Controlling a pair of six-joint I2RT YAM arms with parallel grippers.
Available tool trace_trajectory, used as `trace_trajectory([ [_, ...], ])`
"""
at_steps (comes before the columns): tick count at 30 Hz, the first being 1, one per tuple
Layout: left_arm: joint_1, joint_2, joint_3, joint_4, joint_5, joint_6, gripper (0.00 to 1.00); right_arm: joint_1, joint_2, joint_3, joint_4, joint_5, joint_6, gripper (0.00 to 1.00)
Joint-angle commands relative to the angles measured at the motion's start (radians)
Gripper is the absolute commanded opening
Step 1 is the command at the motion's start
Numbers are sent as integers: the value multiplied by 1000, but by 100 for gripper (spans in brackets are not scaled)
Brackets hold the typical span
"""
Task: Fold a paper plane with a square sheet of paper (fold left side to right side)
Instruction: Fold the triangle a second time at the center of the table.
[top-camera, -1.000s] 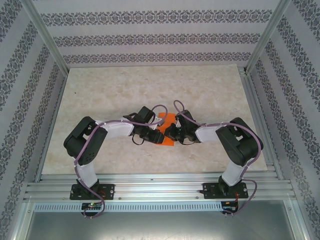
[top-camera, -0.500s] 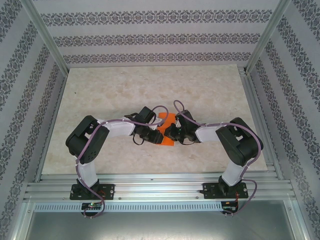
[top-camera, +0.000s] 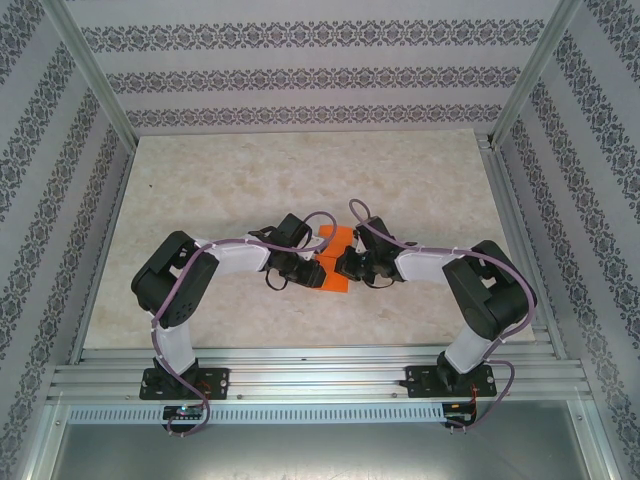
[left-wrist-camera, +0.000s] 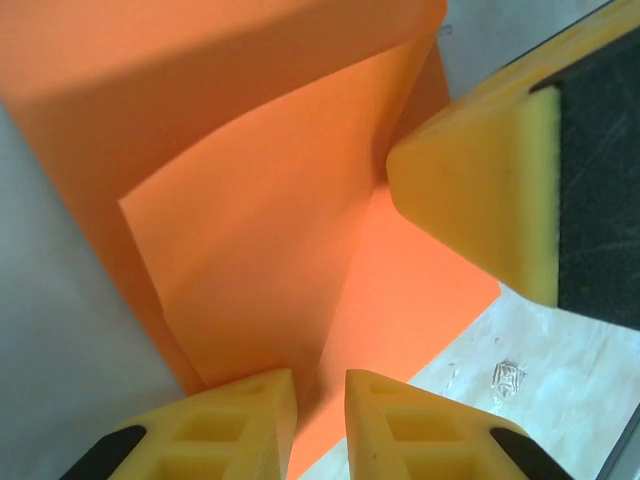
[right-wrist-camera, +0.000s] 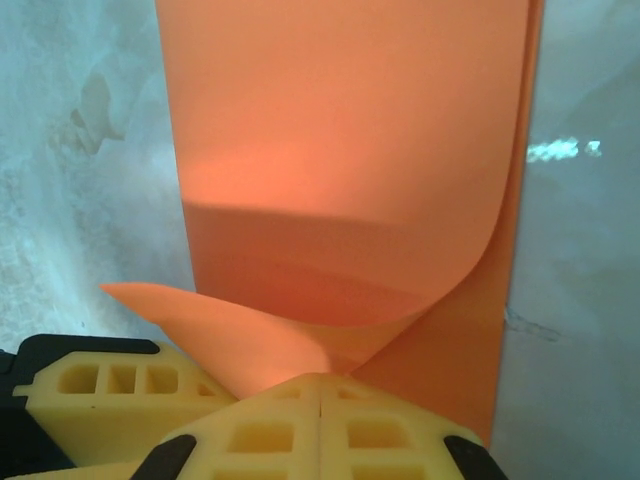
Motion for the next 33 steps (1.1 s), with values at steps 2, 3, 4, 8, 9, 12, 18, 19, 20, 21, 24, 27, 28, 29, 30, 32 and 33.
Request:
trace_trajectory([
  [2,-23,60,-23,-58,-83,27,23,24,14,21,46,-18,25,3],
  [3,-24,63,-18,-61,-84,29,23,27,16,23,54,-19,28,3],
  [4,-26,65,-16,-64,-86,30,23,28,16,26,55,-17,28,3],
  [8,-30,66,-10,-70,-96,36,22,33,27,39,63,-25,31,3],
  [9,-31,66,-11,-70,-98,34,22,34,32,40,66,-26,34,3],
  [12,-34,67,-12,-66,-98,32,21,39,57,48,80,-30,44,3],
  [18,-37,68,-10,-70,-107,35,21,46,107,59,77,-12,42,3],
  [19,-39,68,-11,-71,-110,36,21,44,114,63,60,3,30,3],
  [20,-38,69,-11,-74,-112,36,21,41,118,69,38,16,12,3],
  [21,-38,68,-13,-76,-116,38,21,38,121,75,16,32,-8,3],
  [24,-40,68,-18,-84,-126,40,21,22,126,95,-71,95,-68,3],
  [27,-40,65,-29,-83,-128,40,20,-2,126,103,-118,149,-120,3],
  [28,-41,65,-32,-83,-129,40,20,-14,128,106,-127,165,-136,3],
  [29,-41,65,-35,-82,-130,39,20,-23,129,110,-135,174,-149,3],
  [30,-41,65,-40,-80,-129,38,21,-37,132,115,-139,185,-165,4],
  [32,-43,63,-46,-80,-130,38,20,-60,138,124,-148,194,-187,4],
  [33,-44,62,-48,-80,-131,39,20,-72,139,128,-150,200,-197,4],
])
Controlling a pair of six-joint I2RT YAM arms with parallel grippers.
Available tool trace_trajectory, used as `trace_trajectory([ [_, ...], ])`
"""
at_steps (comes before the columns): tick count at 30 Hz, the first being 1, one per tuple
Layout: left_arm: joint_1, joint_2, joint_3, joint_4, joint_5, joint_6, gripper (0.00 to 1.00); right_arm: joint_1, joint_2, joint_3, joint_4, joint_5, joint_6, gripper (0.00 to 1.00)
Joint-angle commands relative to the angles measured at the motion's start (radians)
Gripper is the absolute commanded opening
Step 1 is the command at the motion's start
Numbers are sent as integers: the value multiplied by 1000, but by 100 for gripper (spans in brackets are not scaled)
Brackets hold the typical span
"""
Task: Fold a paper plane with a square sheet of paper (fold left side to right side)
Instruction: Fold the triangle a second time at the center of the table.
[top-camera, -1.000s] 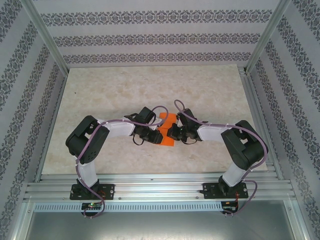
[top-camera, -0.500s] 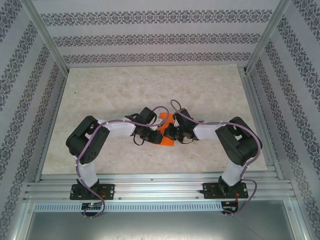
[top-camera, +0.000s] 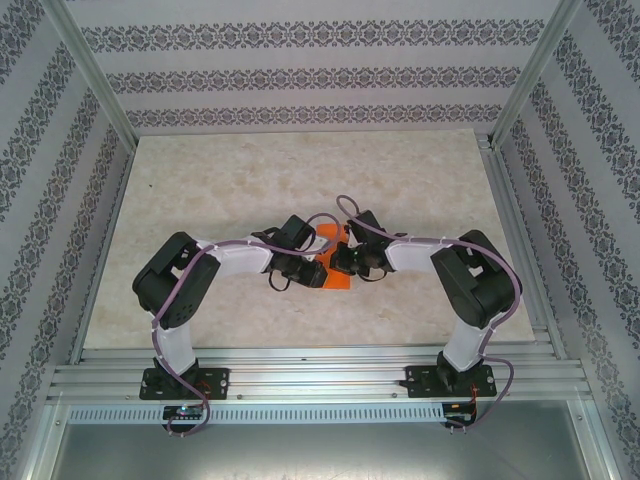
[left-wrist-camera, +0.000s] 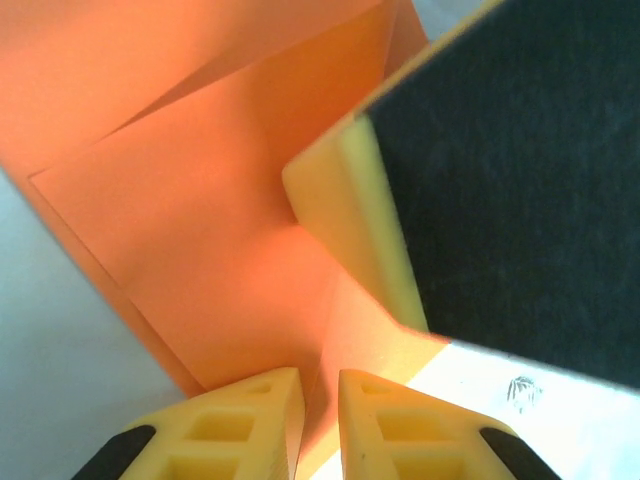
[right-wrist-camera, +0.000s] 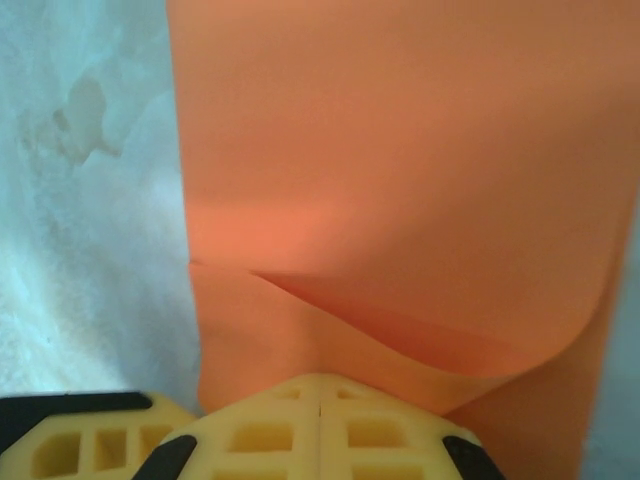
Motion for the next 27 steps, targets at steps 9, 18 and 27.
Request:
trace_trajectory([
  [9,-23,58,-63,-88,-72,13,20,-135,62,65,-114,209,-161,4],
  [18,-28,59,-64,-81,-71,9,20,-203,23,109,-167,232,-236,6],
  [27,-34,59,-55,-75,-74,3,20,-151,-140,43,-116,102,-140,7],
])
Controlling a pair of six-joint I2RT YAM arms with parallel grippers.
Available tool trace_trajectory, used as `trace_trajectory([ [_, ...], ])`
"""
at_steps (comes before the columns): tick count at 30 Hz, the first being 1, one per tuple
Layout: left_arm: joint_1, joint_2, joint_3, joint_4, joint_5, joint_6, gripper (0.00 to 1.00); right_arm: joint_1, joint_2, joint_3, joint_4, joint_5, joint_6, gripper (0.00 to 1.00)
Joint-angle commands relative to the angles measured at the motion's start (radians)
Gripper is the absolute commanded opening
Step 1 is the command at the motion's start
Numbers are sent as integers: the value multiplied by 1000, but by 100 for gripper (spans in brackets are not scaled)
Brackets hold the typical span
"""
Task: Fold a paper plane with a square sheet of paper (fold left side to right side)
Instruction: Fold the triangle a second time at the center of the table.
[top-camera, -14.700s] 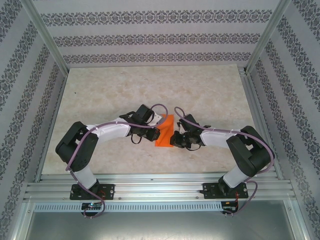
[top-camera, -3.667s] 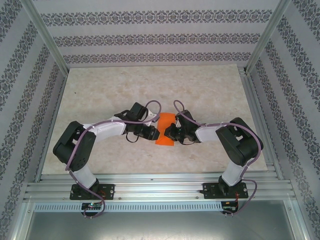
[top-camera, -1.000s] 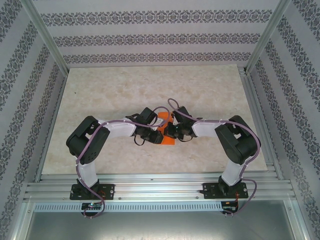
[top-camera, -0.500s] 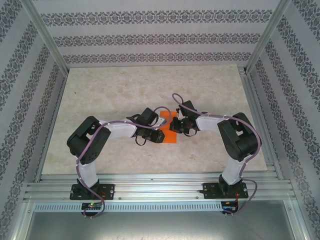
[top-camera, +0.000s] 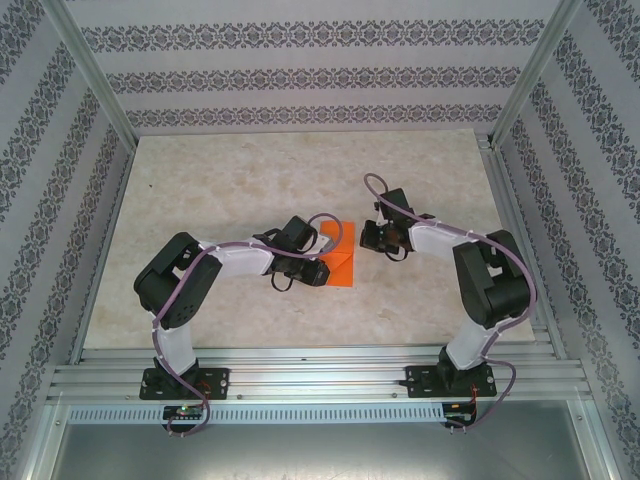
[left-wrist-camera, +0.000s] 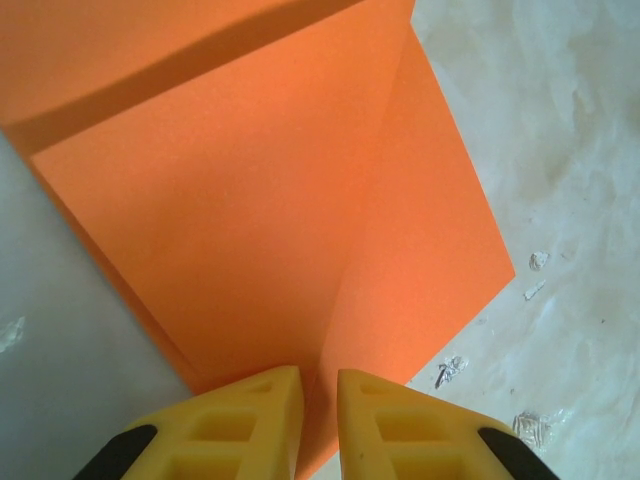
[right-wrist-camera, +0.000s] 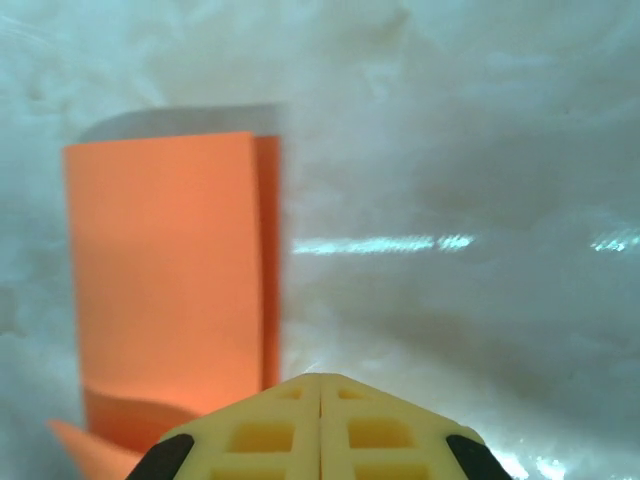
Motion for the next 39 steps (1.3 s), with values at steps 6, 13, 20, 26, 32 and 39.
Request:
trace_trajectory([
  [6,-23,56,-33,-147,-47,9,20,120,-43,-101,180,-122,178,8],
  [13,-24,55,-27,-155,-44,12,20,158,63,-79,208,-115,195,8],
  [20,-25,37,-53,-170,-51,11,20,149,135,-42,55,-2,146,8],
  [26,-26,-12,-130,-180,-48,-3,20,129,153,-52,39,-1,141,7],
  [32,-26,-46,-214,-157,-46,-39,20,129,160,-49,53,-22,141,7],
  [39,-26,-105,-260,-172,-62,-62,20,130,152,-52,57,-31,134,7],
])
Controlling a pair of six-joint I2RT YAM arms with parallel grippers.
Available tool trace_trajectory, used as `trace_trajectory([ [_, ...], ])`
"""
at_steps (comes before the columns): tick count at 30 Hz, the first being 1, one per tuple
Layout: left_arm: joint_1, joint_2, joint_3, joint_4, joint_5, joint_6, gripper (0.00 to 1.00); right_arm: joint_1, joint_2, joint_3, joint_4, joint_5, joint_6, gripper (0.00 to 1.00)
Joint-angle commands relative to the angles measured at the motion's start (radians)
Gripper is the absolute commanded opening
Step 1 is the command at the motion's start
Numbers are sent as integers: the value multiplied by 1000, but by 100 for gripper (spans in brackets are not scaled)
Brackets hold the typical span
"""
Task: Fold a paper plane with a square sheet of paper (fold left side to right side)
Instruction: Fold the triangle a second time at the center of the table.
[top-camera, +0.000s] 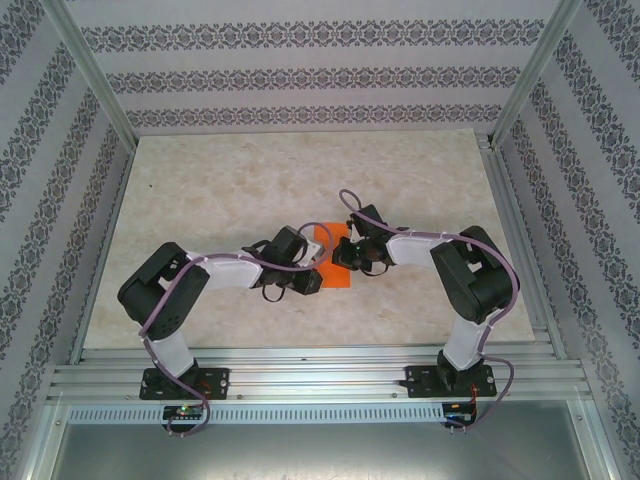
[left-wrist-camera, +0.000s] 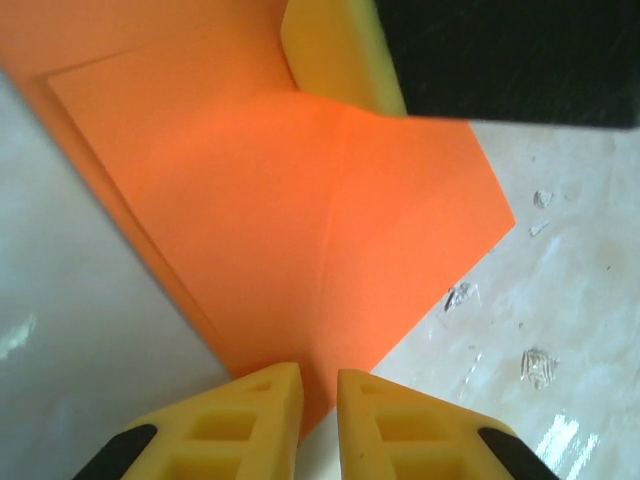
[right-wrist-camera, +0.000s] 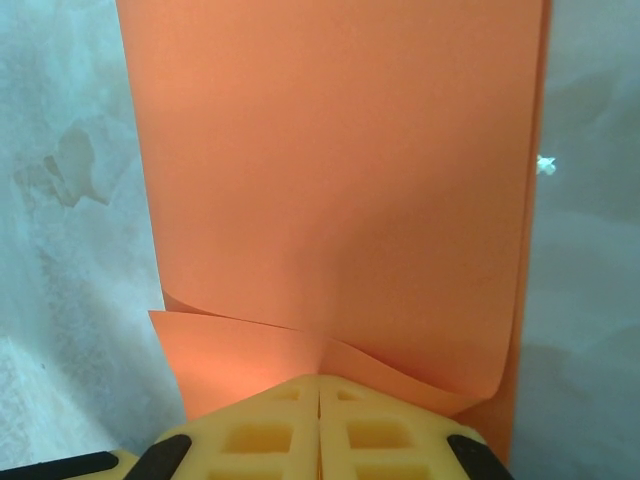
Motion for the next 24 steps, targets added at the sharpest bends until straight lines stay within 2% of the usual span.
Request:
trace_trajectory([
  [1,-20,-3,-92,-282,-31,-33,19,-24,43,-18,-62,112,-30,7],
  [8,-9,-79,-95,-308,-22,-36,18,-20,43,-21,-50,99,-31,7],
  [13,31,-136,8,-276,60,-53,15,-14,33,-18,-48,96,-30,8],
  [20,34,-36,182,-218,169,-41,13,-10,22,-22,-39,88,-27,8],
  [24,35,38,220,-216,150,-23,13,-10,18,-29,-31,81,-22,8],
])
